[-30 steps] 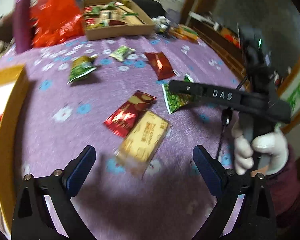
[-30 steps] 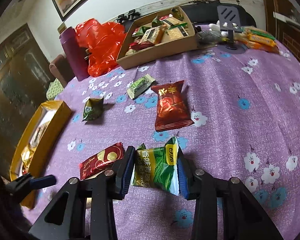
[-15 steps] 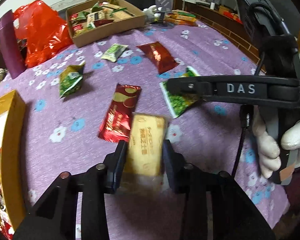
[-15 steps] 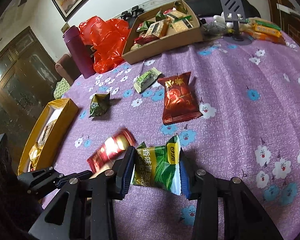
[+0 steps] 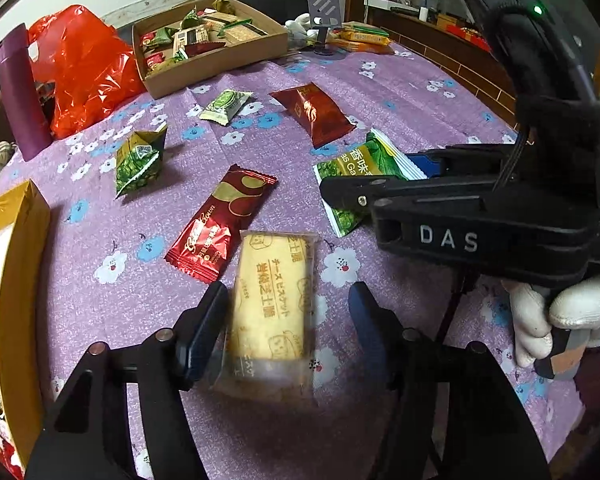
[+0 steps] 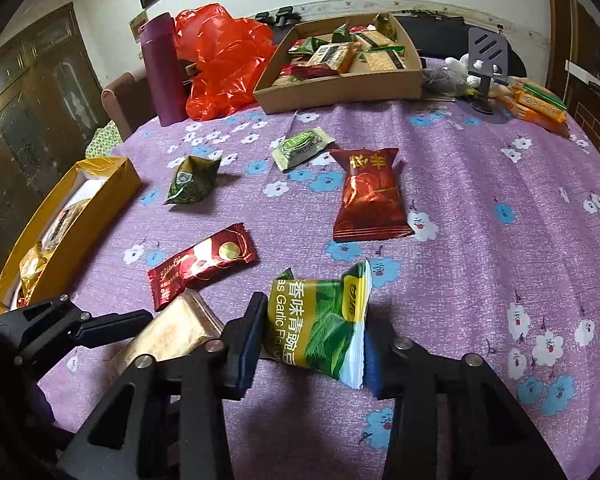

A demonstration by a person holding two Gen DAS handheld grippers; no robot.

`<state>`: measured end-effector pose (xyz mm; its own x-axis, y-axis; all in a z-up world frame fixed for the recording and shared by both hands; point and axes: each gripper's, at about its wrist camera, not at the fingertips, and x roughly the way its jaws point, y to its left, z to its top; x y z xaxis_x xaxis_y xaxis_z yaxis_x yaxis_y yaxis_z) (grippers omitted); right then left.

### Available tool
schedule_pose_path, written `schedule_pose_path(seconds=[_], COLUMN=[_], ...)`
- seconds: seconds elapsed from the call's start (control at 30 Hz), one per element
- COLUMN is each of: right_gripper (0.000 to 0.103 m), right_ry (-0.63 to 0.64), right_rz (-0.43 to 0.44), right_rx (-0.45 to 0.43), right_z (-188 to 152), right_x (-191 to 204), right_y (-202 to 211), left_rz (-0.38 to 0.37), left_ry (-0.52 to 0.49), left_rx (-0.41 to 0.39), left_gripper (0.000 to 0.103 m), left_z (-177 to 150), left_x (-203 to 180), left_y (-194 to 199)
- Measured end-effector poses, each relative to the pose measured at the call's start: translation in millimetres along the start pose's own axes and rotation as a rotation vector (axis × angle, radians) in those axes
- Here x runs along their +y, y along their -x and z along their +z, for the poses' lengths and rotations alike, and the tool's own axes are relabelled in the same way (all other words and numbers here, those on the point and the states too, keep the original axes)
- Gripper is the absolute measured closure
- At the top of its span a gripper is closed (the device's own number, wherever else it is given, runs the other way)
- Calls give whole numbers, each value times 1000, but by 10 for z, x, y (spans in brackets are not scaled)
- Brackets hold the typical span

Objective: Organize snacks
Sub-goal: 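Drop the biscuit pack into the white tray with the left tool while the right tool drops the green bag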

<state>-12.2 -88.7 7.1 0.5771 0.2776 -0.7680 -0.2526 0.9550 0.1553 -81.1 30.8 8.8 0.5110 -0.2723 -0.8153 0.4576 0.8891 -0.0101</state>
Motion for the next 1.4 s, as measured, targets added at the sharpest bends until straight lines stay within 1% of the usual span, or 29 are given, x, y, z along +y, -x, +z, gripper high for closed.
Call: schedule_pose_path(seconds=[0.03,0.07,0.1,0.13,0.2,0.27,0.4,0.57,0.67,0.8,0.9,0.97,1.07,1.23,1.4], right_gripper=[62,62,62,62,63,63,63,63,63,63,63,63,64,64,64], right_ry=[-9,-14,-20,-23,-28,-34,-44,-61,-68,-80,-93,-89,-48,27,100], right_rz=[3,3,1,1,-1,-6,-3,30,55,83,137,180,229,324,391], right_rx=[-3,-5,-10,-14,-25,-37,-72,-98,-100,-99,-90,-75,-53,-22,20], right_z=[2,1,-1,-4,-9,-15,-24,-35,-52,-79,-113,-123,-98,2,65], right_x=[-13,-28,-38,-44,-54,-63,-71,-74,-57,3,108,241,542,1141,1692], right_y=[4,6,9,12,15,28,85,135,160,225,296,318,328,321,258], left_rz=[11,21,12,10,32,21,13,20,35,91,128,144,165,188,206], left_ry=[1,2,14,25,47,77,153,253,306,358,419,459,508,564,635], left_rx=[1,1,6,7,-3,-14,-72,-157,-195,-236,-259,-266,-272,-275,-283], left_gripper=[54,72,72,72,72,72,72,72,72,72,72,72,72,72,72], left_z=[-4,-16,-28,-41,-88,-123,-185,-305,-413,-595,-750,-838,-950,-1140,-1321], left_x=[3,12,37,59,120,187,357,652,856,1135,1383,1526,1713,1946,2222], left_y=[13,38,68,87,145,206,453,834,1053,1303,1411,1453,1481,1517,1592])
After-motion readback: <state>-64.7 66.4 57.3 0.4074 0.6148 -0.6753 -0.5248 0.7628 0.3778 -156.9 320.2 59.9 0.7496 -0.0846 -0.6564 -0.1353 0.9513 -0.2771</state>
